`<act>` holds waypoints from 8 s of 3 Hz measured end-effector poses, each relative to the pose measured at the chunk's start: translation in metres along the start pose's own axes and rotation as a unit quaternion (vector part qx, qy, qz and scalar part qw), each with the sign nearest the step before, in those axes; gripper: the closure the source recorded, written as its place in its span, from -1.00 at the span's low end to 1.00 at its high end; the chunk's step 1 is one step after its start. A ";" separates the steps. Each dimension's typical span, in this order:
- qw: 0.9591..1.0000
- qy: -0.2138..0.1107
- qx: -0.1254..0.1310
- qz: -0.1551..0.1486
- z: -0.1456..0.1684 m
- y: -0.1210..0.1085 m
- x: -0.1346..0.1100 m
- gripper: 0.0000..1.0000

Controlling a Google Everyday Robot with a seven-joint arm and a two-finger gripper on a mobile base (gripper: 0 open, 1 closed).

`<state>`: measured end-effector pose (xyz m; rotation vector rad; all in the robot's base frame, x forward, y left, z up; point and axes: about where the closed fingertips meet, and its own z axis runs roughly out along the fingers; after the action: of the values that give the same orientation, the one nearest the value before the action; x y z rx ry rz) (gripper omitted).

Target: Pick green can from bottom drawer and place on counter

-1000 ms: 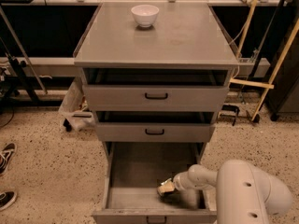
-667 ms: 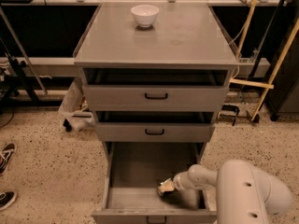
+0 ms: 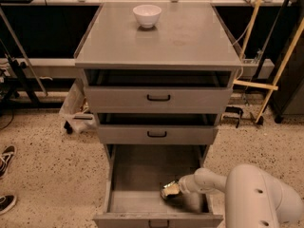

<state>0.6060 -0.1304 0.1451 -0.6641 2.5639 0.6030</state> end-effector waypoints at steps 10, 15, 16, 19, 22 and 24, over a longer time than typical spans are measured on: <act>0.934 -0.222 0.082 -0.269 -0.451 0.278 -0.267 1.00; 0.832 -0.345 0.290 -0.324 -0.719 0.304 -0.471 1.00; 0.816 -0.357 0.318 -0.325 -0.760 0.311 -0.477 1.00; 0.805 -0.351 0.360 -0.315 -0.765 0.235 -0.530 1.00; 0.749 -0.206 0.513 -0.366 -0.692 0.089 -0.668 1.00; 0.784 -0.139 0.495 -0.348 -0.652 0.036 -0.616 1.00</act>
Offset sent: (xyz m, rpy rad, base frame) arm -0.0206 -0.1467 0.2266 0.0397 -0.3200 -0.0592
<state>0.8909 -0.2132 0.9921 -0.9085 1.7462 -0.7958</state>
